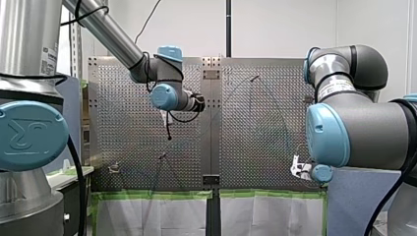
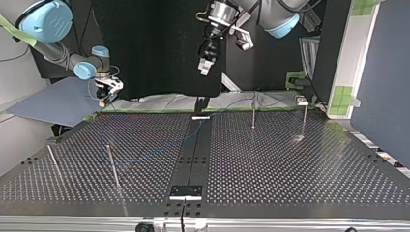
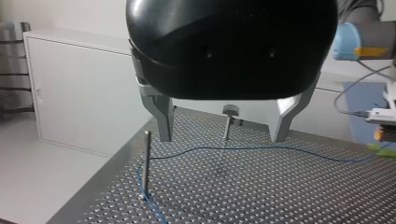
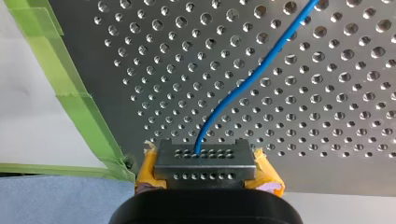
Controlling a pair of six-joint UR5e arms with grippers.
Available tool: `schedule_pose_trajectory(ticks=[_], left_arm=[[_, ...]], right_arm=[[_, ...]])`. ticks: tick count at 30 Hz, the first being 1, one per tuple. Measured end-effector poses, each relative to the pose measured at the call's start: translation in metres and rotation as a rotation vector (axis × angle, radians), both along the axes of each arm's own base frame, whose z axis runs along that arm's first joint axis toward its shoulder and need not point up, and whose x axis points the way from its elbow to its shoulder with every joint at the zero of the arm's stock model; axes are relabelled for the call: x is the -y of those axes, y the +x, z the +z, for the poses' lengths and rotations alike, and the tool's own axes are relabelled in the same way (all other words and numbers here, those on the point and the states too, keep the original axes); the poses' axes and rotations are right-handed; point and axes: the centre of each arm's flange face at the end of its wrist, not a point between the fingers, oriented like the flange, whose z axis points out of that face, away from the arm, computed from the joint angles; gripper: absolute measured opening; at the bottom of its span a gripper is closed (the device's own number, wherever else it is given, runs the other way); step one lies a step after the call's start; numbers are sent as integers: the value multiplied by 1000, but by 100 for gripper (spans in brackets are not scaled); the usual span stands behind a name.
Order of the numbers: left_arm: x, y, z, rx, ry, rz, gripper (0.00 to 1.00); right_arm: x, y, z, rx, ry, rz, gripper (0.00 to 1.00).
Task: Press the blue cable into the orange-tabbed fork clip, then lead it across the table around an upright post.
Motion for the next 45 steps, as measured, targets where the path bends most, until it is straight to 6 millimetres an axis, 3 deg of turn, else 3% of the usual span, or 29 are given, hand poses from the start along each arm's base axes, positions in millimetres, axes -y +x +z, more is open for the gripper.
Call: schedule_pose_trajectory(ticks=[15,45], left_arm=[[-21,-24,-39,13,84,1,100],[-22,-25,-41,11,88,1,100]], right_arm=[[-1,5,1,6,6,24,0],[-1,6,1,7,6,26,0]])
